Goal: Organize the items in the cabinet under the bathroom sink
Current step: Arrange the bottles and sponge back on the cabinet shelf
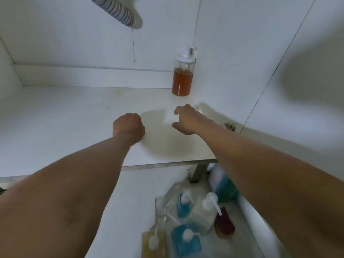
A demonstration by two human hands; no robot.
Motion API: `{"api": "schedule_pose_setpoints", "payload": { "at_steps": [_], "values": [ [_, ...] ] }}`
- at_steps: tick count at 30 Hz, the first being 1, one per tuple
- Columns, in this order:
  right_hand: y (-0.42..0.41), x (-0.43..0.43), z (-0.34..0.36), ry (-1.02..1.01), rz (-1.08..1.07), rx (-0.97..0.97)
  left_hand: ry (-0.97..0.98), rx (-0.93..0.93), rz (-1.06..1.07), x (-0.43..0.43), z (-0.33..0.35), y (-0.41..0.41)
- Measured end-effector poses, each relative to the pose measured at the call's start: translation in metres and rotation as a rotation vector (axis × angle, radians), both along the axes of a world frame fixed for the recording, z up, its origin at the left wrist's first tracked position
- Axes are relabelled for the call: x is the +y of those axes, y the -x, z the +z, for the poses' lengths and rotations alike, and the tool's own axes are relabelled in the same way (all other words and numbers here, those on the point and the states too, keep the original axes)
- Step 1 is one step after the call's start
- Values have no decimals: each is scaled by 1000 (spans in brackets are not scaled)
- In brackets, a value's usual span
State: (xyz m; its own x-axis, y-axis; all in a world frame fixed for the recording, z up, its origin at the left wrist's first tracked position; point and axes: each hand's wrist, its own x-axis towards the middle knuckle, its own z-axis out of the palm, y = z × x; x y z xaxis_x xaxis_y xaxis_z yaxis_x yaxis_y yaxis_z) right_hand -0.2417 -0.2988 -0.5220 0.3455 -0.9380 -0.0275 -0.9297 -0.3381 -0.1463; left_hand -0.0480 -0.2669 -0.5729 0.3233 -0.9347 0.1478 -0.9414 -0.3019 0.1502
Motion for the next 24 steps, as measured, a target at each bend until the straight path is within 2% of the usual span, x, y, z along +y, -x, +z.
{"api": "schedule_pose_setpoints", "payload": {
  "at_steps": [2,6,12,16,21,24],
  "values": [
    [6,27,7,-70,43,117,-58,-46,-63,29,9,8],
    [12,74,18,-114,104,200,-177,-43,-203,75,22,20],
    [29,118,6,-316,145,275,-22,-79,-419,132,14,65],
    [48,137,-9,-401,163,350,-117,-28,-591,157,-11,87],
    [58,147,-45,-493,105,448,-276,3,-549,171,-48,93],
    [58,146,-64,-569,80,493,-301,33,-523,173,-64,95]
  ]
}}
